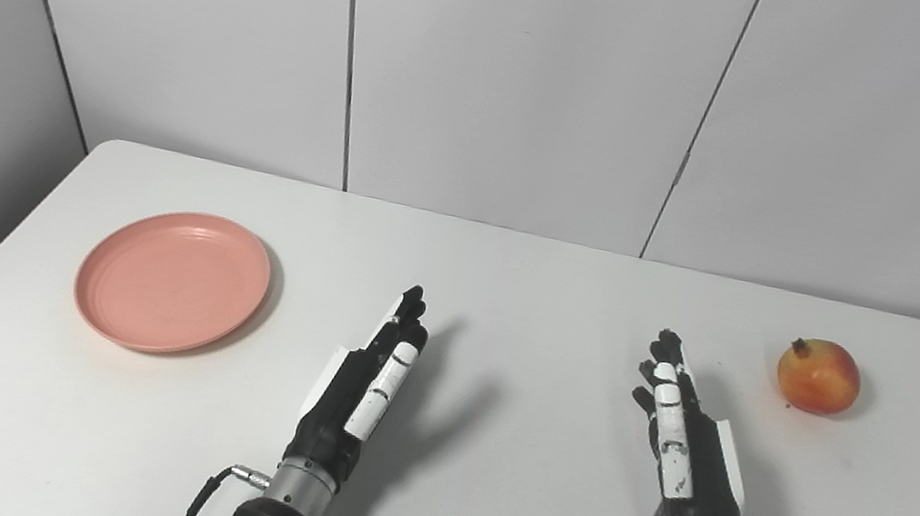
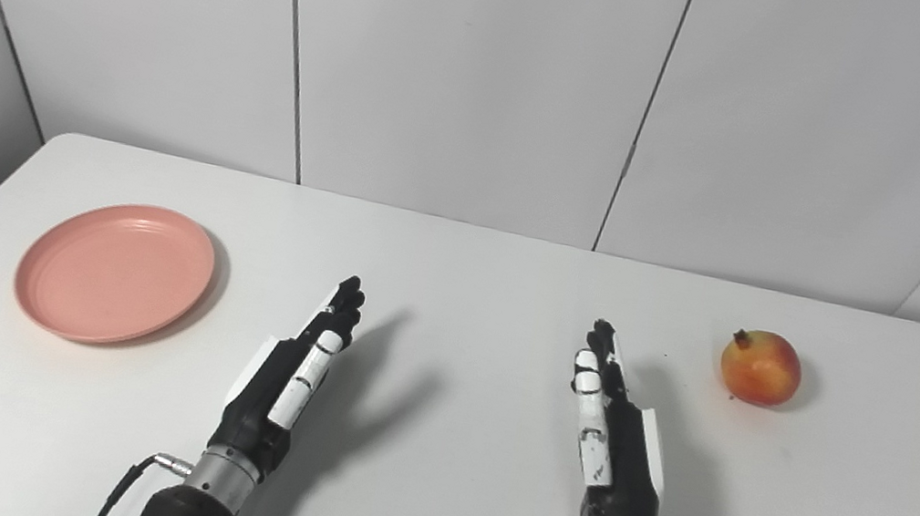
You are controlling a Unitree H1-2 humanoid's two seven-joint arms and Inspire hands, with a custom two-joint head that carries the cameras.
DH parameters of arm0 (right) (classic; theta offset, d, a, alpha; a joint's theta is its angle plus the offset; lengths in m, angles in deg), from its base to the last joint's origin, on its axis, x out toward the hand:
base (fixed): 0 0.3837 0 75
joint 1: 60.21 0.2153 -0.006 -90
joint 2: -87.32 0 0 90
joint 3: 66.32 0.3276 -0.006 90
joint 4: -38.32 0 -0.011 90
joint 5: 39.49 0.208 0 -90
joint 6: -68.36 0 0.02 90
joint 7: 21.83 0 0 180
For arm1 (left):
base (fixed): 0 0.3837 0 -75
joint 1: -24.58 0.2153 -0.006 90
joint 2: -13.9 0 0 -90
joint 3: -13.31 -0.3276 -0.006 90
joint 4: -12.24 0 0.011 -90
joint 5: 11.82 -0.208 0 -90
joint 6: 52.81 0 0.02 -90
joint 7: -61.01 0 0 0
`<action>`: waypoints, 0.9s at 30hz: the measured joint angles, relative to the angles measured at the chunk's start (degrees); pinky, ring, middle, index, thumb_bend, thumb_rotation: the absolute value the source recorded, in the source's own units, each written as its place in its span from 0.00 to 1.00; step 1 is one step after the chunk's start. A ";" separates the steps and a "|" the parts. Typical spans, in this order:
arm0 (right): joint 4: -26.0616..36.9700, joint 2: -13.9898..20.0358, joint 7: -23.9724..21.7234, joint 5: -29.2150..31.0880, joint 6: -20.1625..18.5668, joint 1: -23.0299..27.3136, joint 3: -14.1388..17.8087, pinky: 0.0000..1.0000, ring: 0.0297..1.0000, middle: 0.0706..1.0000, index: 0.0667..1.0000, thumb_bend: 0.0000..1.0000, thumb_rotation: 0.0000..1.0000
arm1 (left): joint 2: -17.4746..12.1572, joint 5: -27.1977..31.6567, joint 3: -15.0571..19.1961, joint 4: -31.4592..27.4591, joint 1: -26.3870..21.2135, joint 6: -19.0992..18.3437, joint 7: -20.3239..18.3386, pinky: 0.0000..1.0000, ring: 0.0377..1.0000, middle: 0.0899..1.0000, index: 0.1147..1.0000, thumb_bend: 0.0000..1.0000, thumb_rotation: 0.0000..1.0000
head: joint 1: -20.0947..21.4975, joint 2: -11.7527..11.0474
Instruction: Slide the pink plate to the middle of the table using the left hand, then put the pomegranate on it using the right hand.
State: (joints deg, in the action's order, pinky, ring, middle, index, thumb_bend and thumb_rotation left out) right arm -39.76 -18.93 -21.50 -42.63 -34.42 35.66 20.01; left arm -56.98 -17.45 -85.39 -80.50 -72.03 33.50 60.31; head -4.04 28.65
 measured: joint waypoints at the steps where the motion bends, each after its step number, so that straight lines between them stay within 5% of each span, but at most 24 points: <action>1: 0.00 0.29 -0.07 0.30 0.11 -0.24 0.13 0.93 0.95 0.96 0.96 0.20 1.00 | 0.35 -0.25 -0.06 0.10 0.00 0.03 0.12 0.97 0.99 1.00 1.00 0.46 1.00 | -0.70 -0.17; 10: -1.41 2.92 -1.75 4.12 3.30 -1.04 2.22 0.97 0.97 0.97 0.96 0.21 1.00 | 3.22 -2.56 -1.98 2.94 0.07 1.03 1.35 0.97 1.00 1.00 1.00 0.46 1.00 | -9.48 -2.37; 27: -3.17 3.61 -3.20 7.48 4.93 -1.03 3.77 0.97 0.95 0.96 0.95 0.17 1.00 | 5.03 -5.67 -2.46 4.73 -0.02 2.32 3.67 0.97 0.99 1.00 1.00 0.50 1.00 | -11.16 -2.72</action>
State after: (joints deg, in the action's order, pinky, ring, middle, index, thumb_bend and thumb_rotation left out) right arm -42.92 -15.32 -24.70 -35.15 -29.49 34.63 23.78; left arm -51.95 -23.13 -87.85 -75.77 -72.05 35.82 63.98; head -15.21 25.93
